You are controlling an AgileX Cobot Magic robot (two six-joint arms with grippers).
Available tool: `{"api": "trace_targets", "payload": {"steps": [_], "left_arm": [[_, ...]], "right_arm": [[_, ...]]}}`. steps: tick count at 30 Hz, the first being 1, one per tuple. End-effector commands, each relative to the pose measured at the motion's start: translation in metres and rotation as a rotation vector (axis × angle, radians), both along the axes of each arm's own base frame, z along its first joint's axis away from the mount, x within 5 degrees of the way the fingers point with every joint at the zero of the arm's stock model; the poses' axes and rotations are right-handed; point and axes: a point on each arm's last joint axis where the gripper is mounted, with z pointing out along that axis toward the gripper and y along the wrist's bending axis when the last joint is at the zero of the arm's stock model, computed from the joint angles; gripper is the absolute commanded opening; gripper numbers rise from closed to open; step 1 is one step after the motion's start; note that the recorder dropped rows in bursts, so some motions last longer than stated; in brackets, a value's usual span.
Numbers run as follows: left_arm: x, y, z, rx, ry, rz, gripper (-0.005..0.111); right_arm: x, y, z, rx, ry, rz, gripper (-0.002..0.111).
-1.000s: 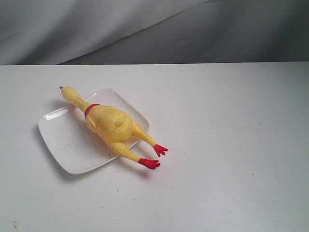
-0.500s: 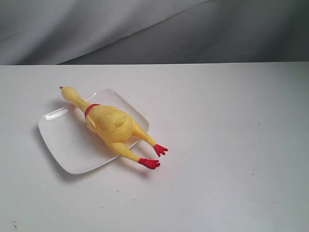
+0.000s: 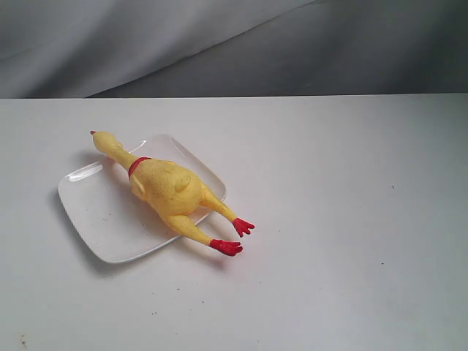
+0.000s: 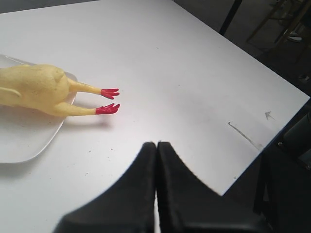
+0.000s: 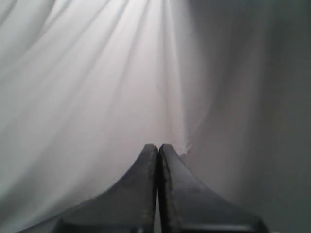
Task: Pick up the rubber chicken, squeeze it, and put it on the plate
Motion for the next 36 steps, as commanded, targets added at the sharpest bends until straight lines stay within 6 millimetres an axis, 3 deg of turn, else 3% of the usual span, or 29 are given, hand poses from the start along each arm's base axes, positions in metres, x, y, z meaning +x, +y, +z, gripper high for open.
{"api": "trace_targets", "payload": {"steps": [1,11,20,27,36], "left_arm": [[-0.001,0.000,0.002,0.002,-0.014,-0.005,0.001],[-0.001,0.000,0.002,0.002,-0.014,-0.005,0.001],[-0.001,0.000,0.002,0.002,-0.014,-0.005,0.001],[-0.001,0.000,0.002,0.002,-0.014,-0.005,0.001],[-0.001,0.000,0.002,0.002,-0.014,-0.005,0.001]], "right_arm": [[0.005,0.000,-0.017,0.011,0.094,-0.011,0.000],[0.008,-0.003,-0.036,-0.054,0.264,-0.045,0.000],[0.003,-0.003,-0.038,-0.057,0.225,-0.053,0.000],[0.017,-0.004,-0.073,-0.013,0.301,-0.050,0.000],[0.026,-0.008,-0.107,-0.124,0.369,-0.097,0.000]]}}
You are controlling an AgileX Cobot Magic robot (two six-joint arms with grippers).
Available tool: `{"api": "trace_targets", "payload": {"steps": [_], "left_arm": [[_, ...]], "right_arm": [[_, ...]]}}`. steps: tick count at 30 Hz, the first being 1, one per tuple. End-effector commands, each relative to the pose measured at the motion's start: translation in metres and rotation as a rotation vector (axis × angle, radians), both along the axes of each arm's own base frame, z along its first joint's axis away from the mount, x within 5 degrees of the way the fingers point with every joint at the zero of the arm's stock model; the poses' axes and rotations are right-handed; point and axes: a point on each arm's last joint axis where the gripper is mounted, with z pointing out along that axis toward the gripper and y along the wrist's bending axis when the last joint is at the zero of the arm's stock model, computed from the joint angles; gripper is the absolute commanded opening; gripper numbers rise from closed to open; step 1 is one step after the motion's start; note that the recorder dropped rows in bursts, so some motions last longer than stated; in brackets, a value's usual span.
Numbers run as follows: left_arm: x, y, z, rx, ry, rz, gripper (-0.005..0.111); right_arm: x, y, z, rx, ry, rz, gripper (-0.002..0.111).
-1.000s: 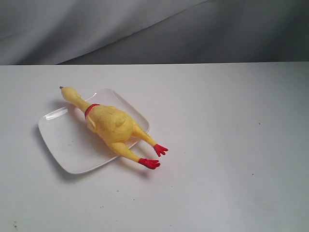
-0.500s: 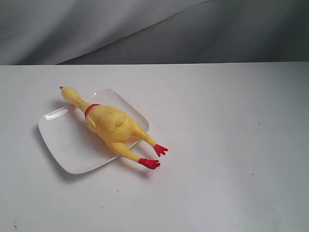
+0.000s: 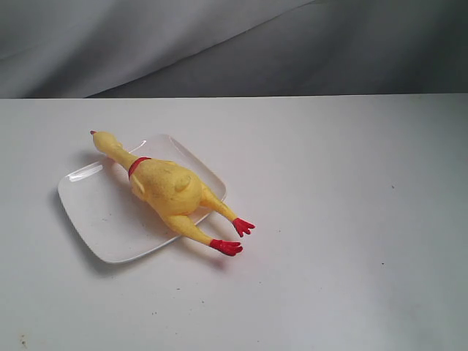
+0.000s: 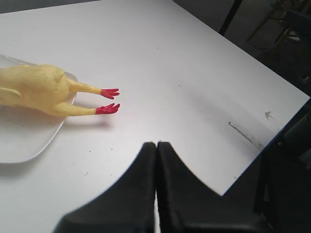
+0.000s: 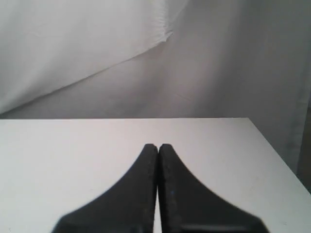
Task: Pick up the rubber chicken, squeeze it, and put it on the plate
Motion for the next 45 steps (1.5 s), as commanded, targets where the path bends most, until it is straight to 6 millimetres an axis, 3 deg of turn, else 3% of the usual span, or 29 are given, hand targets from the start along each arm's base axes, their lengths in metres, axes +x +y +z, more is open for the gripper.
{"api": "trace_targets", "payload": {"steps": [1,5,12,15,43,45], "left_arm": [[-0.001,0.000,0.002,0.002,-0.014,-0.005,0.001],[-0.001,0.000,0.002,0.002,-0.014,-0.005,0.001],[-0.001,0.000,0.002,0.002,-0.014,-0.005,0.001],[-0.001,0.000,0.002,0.002,-0.014,-0.005,0.001],[-0.001,0.001,0.002,0.001,-0.016,-0.005,0.001],[-0.004,0.005,0.003,-0.013,-0.044,0.069,0.001]], "right_arm": [[0.003,-0.002,-0.015,-0.052,0.023,-0.021,0.000],[0.007,-0.002,-0.035,-0.007,0.032,-0.017,0.000],[0.006,-0.002,-0.040,-0.011,0.083,-0.017,0.000],[0.005,-0.003,-0.048,-0.046,0.180,-0.025,0.000],[0.005,-0.002,-0.048,-0.023,0.176,-0.024,0.000],[0.005,-0.002,-0.048,-0.023,0.176,-0.024,0.000]]}}
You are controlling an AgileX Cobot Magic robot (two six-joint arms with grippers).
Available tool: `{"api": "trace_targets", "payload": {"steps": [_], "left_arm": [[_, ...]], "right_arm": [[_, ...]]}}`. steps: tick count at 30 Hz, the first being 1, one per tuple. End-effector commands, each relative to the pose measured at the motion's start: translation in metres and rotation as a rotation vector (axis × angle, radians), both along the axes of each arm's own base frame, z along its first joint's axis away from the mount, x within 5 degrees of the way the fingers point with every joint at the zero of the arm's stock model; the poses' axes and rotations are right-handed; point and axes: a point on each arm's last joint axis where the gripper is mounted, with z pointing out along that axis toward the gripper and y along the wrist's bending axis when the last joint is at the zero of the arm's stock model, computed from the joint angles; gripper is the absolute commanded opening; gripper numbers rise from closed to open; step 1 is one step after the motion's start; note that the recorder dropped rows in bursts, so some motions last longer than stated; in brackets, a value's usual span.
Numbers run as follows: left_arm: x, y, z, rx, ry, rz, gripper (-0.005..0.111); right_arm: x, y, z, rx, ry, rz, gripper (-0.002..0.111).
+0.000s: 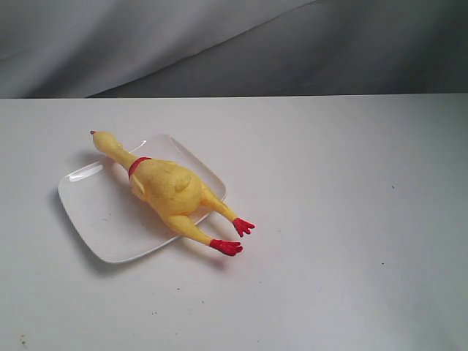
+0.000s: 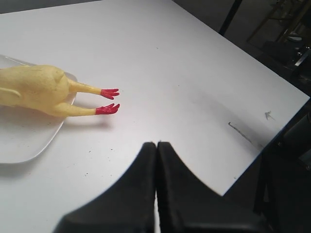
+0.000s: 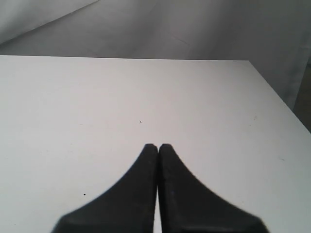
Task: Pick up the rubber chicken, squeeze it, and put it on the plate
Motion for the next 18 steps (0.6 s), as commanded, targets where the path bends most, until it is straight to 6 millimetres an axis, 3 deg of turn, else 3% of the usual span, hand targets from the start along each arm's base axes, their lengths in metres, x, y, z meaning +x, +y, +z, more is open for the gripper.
{"api": "trace_targets", "payload": {"steps": [1,4,8,12,18], "left_arm": [[-0.008,0.010,0.005,-0.026,-0.089,0.183,0.001],[-0.026,0.020,0.016,-0.073,-0.325,0.477,0.001],[-0.051,0.026,0.036,-0.093,-0.714,0.719,0.001],[-0.057,0.031,0.055,-0.077,-0.951,0.792,0.001],[-0.059,0.032,0.059,-0.037,-1.019,0.807,0.001]], "right_arm": [[0.000,-0.001,-0.001,0.005,-0.001,-0.011,0.000],[0.000,-0.001,-0.001,0.005,-0.001,-0.011,0.000],[0.000,-0.001,-0.001,0.005,-0.001,-0.011,0.000],[0.000,-0.001,-0.001,0.005,-0.001,-0.011,0.000],[0.000,-0.001,-0.001,0.005,-0.001,-0.011,0.000]]}}
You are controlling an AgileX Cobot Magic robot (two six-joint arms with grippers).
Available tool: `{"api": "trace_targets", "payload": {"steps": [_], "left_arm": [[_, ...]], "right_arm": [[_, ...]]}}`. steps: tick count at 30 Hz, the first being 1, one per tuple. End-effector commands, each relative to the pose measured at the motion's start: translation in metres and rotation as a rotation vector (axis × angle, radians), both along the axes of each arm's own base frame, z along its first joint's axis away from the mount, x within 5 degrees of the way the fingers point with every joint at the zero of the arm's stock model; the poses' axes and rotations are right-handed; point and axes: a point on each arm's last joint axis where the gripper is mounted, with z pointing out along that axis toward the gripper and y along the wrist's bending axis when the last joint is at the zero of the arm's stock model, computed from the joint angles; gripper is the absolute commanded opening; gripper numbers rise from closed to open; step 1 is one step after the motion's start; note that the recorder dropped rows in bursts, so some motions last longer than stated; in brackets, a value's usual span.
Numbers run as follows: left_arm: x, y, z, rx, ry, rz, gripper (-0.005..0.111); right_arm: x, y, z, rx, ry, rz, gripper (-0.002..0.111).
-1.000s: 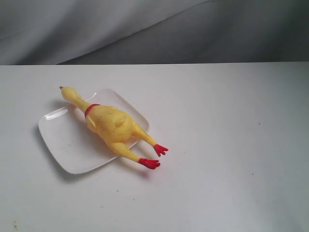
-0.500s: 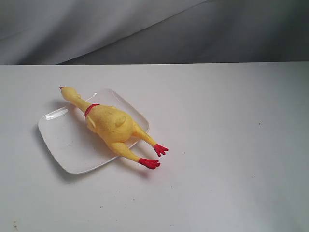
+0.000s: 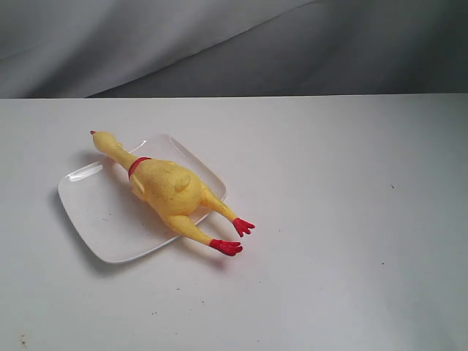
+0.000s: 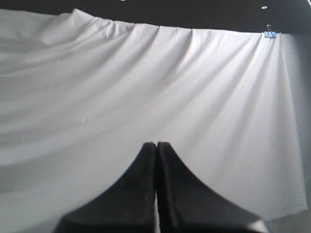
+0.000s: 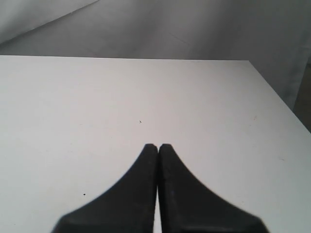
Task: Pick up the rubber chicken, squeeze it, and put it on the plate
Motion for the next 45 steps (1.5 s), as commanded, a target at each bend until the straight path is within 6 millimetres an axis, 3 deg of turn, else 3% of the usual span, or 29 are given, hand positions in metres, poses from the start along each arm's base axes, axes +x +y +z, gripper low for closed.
{"api": "trace_targets", "payload": {"steps": [1,26,29,33,38,45], "left_arm": [[-0.004,0.000,0.004,0.032,-0.041,0.027,0.001],[-0.005,0.006,0.004,0.018,-0.056,0.092,0.001],[0.002,0.007,-0.003,0.004,-0.042,0.083,0.001],[0.027,0.011,-0.034,-0.040,0.014,0.061,0.001],[0.062,0.018,-0.100,-0.084,0.186,0.060,0.001],[0.081,0.021,-0.170,-0.099,0.398,0.071,0.001]], "right_arm": [[0.000,-0.001,-0.001,0.005,-0.001,-0.011,0.000],[0.000,-0.001,-0.001,0.005,-0.001,-0.011,0.000],[0.000,-0.001,-0.001,0.005,-0.001,-0.011,0.000],[0.000,-0.001,-0.001,0.007,-0.001,-0.012,0.000],[0.000,-0.001,-0.001,0.007,-0.001,-0.012,0.000],[0.000,-0.001,-0.001,0.007,-0.001,-0.012,0.000]]}}
